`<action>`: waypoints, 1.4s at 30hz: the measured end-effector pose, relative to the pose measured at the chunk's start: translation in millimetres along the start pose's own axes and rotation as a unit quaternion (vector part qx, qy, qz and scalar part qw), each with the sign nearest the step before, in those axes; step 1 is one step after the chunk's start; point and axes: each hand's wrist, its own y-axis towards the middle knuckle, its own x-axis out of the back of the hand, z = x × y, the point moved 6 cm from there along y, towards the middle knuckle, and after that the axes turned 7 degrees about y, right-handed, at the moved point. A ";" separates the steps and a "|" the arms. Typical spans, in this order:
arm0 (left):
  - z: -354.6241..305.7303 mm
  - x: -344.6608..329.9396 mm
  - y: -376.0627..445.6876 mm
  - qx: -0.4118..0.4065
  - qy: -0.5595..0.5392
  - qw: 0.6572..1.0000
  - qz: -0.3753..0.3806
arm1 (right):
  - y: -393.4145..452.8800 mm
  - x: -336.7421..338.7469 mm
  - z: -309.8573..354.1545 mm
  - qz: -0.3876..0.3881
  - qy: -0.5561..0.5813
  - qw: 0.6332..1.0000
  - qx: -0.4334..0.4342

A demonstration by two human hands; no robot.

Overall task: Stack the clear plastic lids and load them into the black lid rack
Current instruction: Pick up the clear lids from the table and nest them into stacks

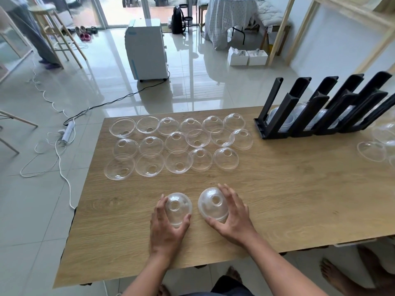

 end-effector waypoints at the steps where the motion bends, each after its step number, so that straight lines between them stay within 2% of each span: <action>1: 0.7 -0.3 -0.1 0.002 -0.001 1.000 0.001 | 3.0 1.0 1.4 -0.001 -0.016 1.000 0.007; 15: 3.0 -0.4 -2.9 -0.006 -0.022 1.000 -0.016 | 11.0 4.0 -7.3 -0.006 -0.056 0.998 0.010; 20: 0.2 14.1 1.4 0.047 -0.083 0.992 -0.080 | 5.1 2.1 -14.8 -0.030 -0.050 0.998 0.022; 23: -20.7 28.9 34.4 0.034 -0.039 0.993 -0.110 | 2.5 -0.5 -19.1 -0.048 -0.036 0.998 0.022; 25: -42.8 35.3 71.0 -0.009 0.060 0.994 -0.085 | 2.3 -2.7 -19.4 -0.052 -0.037 0.998 0.029; 28: -70.4 31.9 127.1 -0.066 0.222 0.973 0.008 | 2.4 -4.1 -19.1 -0.055 -0.043 0.997 0.033; 31: -77.8 19.8 169.6 -0.087 0.305 0.940 0.124 | 2.2 -3.4 -16.1 -0.055 -0.047 0.997 0.038; 34: -74.9 2.7 191.5 -0.108 0.342 0.903 0.236 | -0.9 -1.0 -13.0 -0.058 -0.047 0.997 0.038; 38: -75.9 -10.3 198.8 -0.132 0.347 0.892 0.257 | -2.2 4.5 -12.3 -0.068 -0.046 0.996 0.032; 42: -88.5 -4.5 191.4 -0.150 0.283 0.920 0.225 | -1.1 6.0 -13.5 -0.066 -0.056 0.996 0.028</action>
